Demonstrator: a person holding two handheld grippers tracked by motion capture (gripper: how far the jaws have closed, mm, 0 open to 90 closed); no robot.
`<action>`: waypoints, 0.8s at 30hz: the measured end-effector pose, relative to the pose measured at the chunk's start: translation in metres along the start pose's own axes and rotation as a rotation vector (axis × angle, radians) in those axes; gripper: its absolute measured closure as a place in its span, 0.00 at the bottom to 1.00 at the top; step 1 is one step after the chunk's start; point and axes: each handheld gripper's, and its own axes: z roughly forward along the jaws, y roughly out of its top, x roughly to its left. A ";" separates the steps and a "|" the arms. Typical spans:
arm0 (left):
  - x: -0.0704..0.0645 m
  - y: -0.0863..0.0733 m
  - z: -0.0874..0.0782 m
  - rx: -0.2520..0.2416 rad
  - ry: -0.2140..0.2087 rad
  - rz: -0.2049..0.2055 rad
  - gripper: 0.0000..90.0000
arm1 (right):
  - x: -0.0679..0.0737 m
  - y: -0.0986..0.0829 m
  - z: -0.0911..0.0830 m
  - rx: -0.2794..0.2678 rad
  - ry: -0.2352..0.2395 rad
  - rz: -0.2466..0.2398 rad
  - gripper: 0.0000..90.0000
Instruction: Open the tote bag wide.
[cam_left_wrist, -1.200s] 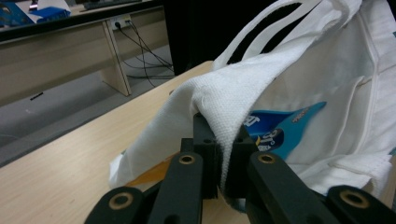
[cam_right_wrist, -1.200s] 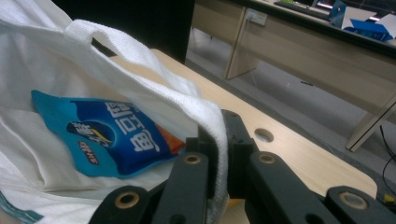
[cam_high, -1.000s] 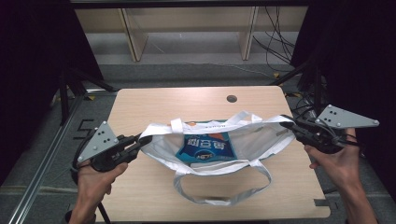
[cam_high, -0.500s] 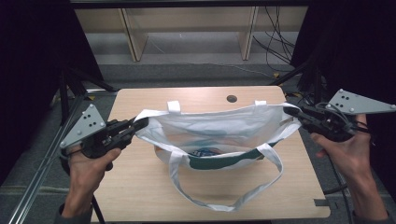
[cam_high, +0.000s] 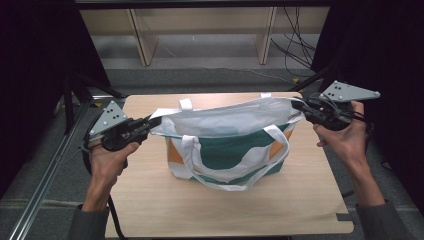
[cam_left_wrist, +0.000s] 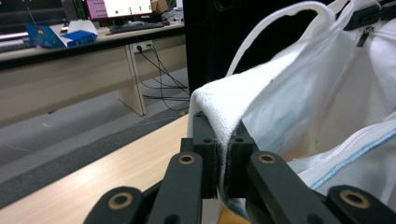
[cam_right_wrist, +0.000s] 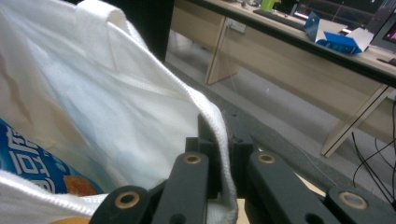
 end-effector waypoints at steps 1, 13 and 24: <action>0.001 -0.004 0.001 0.004 -0.001 -0.001 0.95 | -0.001 -0.001 0.004 0.011 -0.001 -0.008 0.98; -0.003 -0.048 0.011 0.078 -0.044 -0.012 0.95 | 0.007 -0.022 0.015 0.066 -0.004 -0.028 0.98; 0.001 -0.072 0.017 0.101 -0.073 -0.074 0.92 | 0.014 -0.048 0.034 0.135 -0.003 -0.049 0.98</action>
